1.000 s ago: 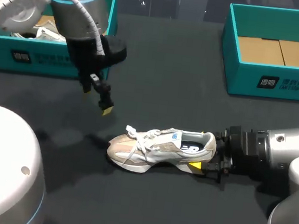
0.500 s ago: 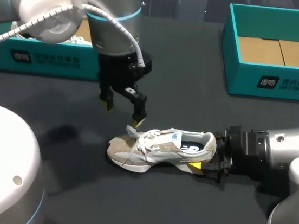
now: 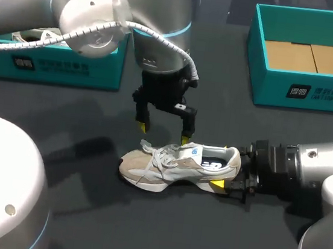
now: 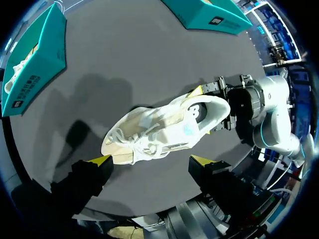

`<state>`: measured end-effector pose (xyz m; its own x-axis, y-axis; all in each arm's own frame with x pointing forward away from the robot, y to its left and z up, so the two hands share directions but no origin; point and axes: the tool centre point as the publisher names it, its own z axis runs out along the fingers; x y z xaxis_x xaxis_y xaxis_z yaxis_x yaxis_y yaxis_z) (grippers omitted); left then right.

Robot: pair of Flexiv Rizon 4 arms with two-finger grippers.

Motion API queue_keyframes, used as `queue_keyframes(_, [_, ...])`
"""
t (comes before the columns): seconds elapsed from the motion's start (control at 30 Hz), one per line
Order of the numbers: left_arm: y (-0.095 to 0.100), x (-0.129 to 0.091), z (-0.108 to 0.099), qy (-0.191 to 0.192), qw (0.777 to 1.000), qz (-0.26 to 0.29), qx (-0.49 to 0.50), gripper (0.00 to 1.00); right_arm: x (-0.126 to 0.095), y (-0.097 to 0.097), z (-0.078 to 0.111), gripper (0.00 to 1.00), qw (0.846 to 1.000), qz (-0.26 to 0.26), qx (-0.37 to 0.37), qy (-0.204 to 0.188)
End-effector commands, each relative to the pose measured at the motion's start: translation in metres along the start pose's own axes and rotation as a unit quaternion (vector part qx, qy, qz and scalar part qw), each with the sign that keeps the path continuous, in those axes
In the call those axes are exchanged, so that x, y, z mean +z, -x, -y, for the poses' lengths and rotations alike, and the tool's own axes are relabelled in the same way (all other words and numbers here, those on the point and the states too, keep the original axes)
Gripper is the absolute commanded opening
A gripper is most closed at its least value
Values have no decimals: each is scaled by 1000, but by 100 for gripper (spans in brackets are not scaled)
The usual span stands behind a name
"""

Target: Take the shoe out of the shoebox, open the shoe tongue, remove and reinsert the insole, then place the shoe into the shoebox

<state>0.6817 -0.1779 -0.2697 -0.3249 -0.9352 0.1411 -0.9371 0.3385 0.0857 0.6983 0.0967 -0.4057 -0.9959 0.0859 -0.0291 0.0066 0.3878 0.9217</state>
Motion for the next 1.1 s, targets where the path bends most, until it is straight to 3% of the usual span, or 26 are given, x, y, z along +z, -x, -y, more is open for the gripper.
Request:
queue_keyframes(0.03, [-26, 9, 12, -5, 999, 23, -21, 100, 0, -1, -1, 0, 1000, 1, 0, -1])
queue_keyframes(0.33, [-49, 21, 27, -7, 997, 40, -62, 100, 0, -1, -1, 0, 1000, 1, 0, -1])
queue_keyframes(0.93, [-49, 20, 28, -6, 998, 33, -58, 100, 0, -1, -1, 0, 1000, 1, 0, -1])
queue_keyframes(1.1, [-45, 16, 24, 39, 996, 36, -72, 100, 0, -1, -1, 0, 1000, 1, 0, -1])
